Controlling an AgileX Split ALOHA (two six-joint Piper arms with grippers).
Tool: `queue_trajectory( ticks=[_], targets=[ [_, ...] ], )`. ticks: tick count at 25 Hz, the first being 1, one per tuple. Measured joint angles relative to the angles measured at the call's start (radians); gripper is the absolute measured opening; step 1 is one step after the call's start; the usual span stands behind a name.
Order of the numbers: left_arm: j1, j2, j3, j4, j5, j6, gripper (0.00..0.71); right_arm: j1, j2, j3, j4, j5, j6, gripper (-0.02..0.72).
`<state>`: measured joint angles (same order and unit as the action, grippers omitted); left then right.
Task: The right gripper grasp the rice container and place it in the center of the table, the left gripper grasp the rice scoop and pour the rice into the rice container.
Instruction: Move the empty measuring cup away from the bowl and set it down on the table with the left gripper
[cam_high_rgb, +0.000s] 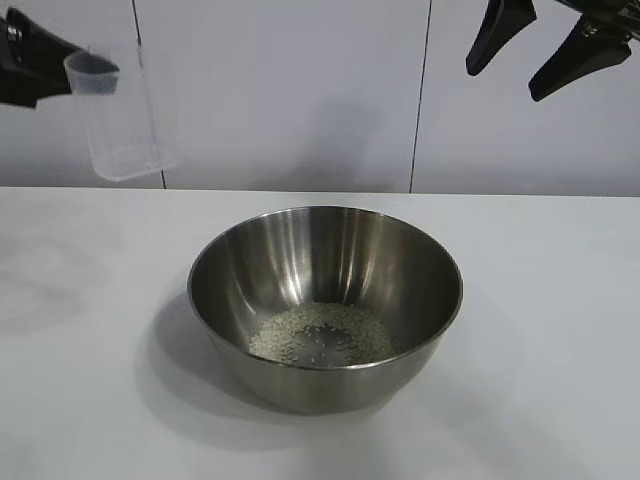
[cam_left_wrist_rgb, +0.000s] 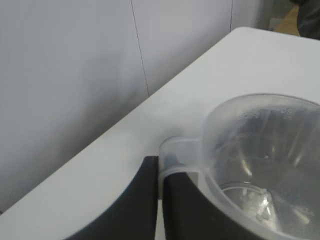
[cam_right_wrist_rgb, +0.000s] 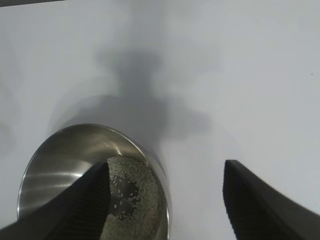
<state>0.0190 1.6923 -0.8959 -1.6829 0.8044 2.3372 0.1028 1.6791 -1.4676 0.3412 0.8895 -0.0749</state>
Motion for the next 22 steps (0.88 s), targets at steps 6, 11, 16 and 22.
queue_trajectory(
  ticks=[6, 11, 16, 22],
  targets=[
    [0.021, 0.155, 0.001, -0.003, -0.014, 0.069, 0.01, 0.0, 0.0, 0.0, 0.0, 0.001, 0.0, 0.452],
    [0.036, 0.206, 0.001, -0.012, -0.017, 0.112, 0.01, 0.0, 0.0, 0.0, 0.0, 0.001, 0.0, 0.452],
    [0.036, 0.251, -0.002, -0.014, -0.064, 0.186, 0.01, 0.0, 0.0, 0.0, 0.0, 0.001, 0.0, 0.452],
    [0.036, 0.29, -0.002, -0.015, -0.105, 0.241, 0.01, 0.0, 0.0, 0.0, 0.0, 0.0, 0.0, 0.452]
  ],
)
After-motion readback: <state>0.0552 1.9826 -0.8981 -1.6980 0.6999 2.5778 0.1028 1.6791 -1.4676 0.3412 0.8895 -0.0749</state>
